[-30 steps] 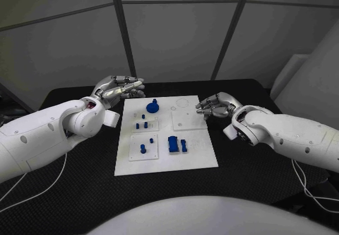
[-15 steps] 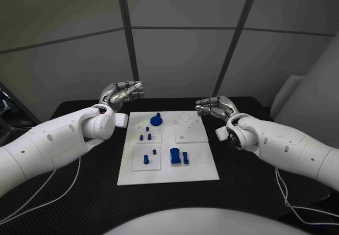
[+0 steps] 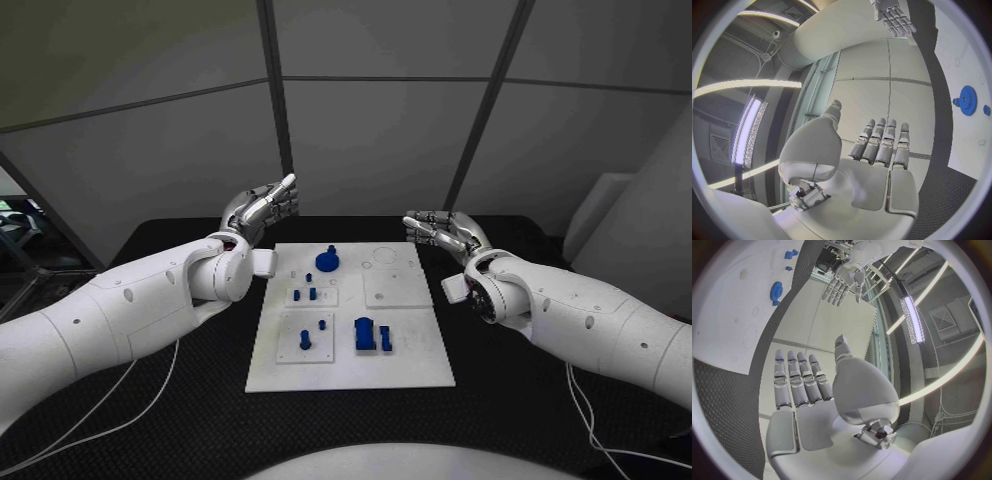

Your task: Assemble the parts on the task board

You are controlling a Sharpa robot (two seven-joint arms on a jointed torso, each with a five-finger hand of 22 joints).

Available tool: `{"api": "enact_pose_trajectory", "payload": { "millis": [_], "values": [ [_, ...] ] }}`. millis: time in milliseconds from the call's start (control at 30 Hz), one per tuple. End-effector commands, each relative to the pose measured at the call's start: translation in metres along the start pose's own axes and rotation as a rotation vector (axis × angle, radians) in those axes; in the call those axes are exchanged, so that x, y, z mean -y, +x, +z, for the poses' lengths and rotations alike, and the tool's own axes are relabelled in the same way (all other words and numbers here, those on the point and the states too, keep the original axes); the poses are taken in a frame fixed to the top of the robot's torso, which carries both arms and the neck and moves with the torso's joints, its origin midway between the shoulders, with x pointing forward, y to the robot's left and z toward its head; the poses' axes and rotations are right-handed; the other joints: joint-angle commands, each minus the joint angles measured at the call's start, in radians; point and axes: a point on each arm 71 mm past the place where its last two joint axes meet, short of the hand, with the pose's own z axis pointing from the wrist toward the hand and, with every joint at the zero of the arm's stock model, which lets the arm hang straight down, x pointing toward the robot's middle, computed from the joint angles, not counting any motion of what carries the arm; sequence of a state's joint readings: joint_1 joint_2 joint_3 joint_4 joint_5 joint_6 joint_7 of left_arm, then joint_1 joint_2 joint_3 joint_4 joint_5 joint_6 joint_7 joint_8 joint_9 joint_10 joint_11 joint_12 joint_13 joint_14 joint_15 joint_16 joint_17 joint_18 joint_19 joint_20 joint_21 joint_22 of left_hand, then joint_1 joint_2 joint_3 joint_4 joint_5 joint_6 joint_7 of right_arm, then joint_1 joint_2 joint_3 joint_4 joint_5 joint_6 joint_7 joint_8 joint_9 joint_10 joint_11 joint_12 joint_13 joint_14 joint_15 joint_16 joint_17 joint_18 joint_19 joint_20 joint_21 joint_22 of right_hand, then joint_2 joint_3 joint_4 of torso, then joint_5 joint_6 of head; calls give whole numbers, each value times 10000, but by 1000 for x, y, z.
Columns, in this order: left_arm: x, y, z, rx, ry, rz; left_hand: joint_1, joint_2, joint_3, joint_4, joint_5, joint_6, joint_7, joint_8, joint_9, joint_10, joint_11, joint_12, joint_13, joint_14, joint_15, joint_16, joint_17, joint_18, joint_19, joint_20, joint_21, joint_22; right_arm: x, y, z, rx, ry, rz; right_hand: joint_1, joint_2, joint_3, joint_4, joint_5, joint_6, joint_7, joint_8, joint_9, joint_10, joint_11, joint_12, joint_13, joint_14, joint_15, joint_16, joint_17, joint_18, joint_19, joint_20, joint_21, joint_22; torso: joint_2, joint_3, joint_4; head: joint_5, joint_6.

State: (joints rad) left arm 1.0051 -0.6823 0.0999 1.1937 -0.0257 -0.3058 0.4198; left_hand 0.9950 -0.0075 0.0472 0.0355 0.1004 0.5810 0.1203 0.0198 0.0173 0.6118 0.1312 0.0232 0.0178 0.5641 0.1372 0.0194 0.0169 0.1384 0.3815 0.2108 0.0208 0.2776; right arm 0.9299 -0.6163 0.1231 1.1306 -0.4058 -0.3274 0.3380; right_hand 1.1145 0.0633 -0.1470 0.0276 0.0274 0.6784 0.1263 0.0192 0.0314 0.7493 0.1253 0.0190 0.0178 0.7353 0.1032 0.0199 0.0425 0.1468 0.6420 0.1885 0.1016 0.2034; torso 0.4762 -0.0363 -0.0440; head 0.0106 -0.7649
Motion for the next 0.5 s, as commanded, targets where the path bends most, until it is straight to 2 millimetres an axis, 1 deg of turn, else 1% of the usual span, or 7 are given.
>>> {"api": "enact_pose_trajectory", "payload": {
  "millis": [33, 133, 167, 200, 233, 267, 500],
  "values": [
    [5, 6, -4, 398, 219, 222, -3071, 75, -472, -355, -1004, -1792, -373, -198, -173, -1889, -403, -232, -178, -1740, -424, -194, -169, -415, -1178, -650, -208, -857, -12, 1, -2, 631, -321, 397, -3457, -633, 454, -276, -274, -2105, -392, -192, -314, -2326, -389, -190, -178, -2281, -320, -199, -425, -440, -1992, -585, -1016, -630, 151, 77, 94, -23, 297],
    [8, 16, -12, 615, 320, 443, -4007, 75, -472, -355, -1004, -2339, -485, -198, -173, -2466, -528, -232, -178, -2272, -554, -194, -169, -435, -1536, -854, -208, -1118, -26, 5, -9, 1056, -544, 752, -4496, -633, 563, -276, -274, -2739, -511, -192, -314, -3025, -507, -190, -178, -2970, -1032, -199, -425, -548, -2591, -761, -1016, -821, 313, 165, 200, -48, 709],
    [9, 20, -16, 689, 352, 519, -4238, 75, -472, -355, -1004, -2477, -1203, -198, -173, -2605, -561, -232, -178, -2402, -587, -194, -169, -1384, -1626, -897, -208, -1182, -31, 6, -12, 1199, -598, 867, -4756, -633, 602, -276, -274, -2898, -539, -192, -314, -3200, -536, -190, -178, -3142, -1032, -199, -425, -548, -2740, -805, -1016, -867, 364, 193, 233, -56, 841],
    [11, 24, -19, 766, 386, 600, -4393, 75, -472, -355, -1004, -2561, -1203, -198, -173, -2702, -581, -232, -178, -2493, -606, -194, -169, -1384, -1683, -935, -208, -1227, -35, 8, -15, 1349, -644, 985, -4929, -633, 635, -276, -274, -3002, -561, -192, -314, -3316, -1253, -190, -178, -3253, -1032, -199, -425, -579, -2839, -834, -1016, -898, 411, 218, 264, -64, 962],
    [12, 28, -23, 845, 419, 682, -4612, 75, -472, -355, -1004, -2692, -1203, -198, -173, -2836, -608, -232, -178, -2617, -636, -194, -169, -1384, -1754, -991, -208, -1287, -40, 9, -18, 1501, -678, 1101, -5171, -633, 663, -276, -274, -3151, -1263, -192, -314, -3479, -1253, -190, -178, -3416, -1032, -199, -425, -658, -2978, -876, -1016, -943, 455, 242, 293, -71, 1073],
    [13, 31, -27, 921, 451, 763, -4819, 75, -472, -355, -1004, -2814, -1203, -198, -173, -2966, -1312, -232, -178, -2732, -668, -194, -169, -1384, -1840, -1029, -208, -1346, -44, 11, -22, 1649, -700, 1210, -5402, -633, 683, -276, -274, -3290, -1263, -192, -314, -3633, -1253, -190, -178, -3567, -1032, -199, -425, -658, -3114, -912, -1016, -986, 498, 265, 321, -78, 1183],
    [19, 50, -48, 1308, 599, 1184, -6149, 75, -472, -355, -1004, -3587, -1203, -198, -173, -3780, -1312, -232, -178, -3482, -1372, -194, -169, -1384, -2343, -1319, -208, -1716, -63, 18, -42, 2382, -636, 1686, -6884, -633, 1470, -276, -274, -4193, -1263, -192, -314, -4631, -1253, -190, -178, -4545, -1032, -199, -425, -767, -3966, -1164, -1016, -1255, 672, 359, 435, -105, 1628]
  ]
}}
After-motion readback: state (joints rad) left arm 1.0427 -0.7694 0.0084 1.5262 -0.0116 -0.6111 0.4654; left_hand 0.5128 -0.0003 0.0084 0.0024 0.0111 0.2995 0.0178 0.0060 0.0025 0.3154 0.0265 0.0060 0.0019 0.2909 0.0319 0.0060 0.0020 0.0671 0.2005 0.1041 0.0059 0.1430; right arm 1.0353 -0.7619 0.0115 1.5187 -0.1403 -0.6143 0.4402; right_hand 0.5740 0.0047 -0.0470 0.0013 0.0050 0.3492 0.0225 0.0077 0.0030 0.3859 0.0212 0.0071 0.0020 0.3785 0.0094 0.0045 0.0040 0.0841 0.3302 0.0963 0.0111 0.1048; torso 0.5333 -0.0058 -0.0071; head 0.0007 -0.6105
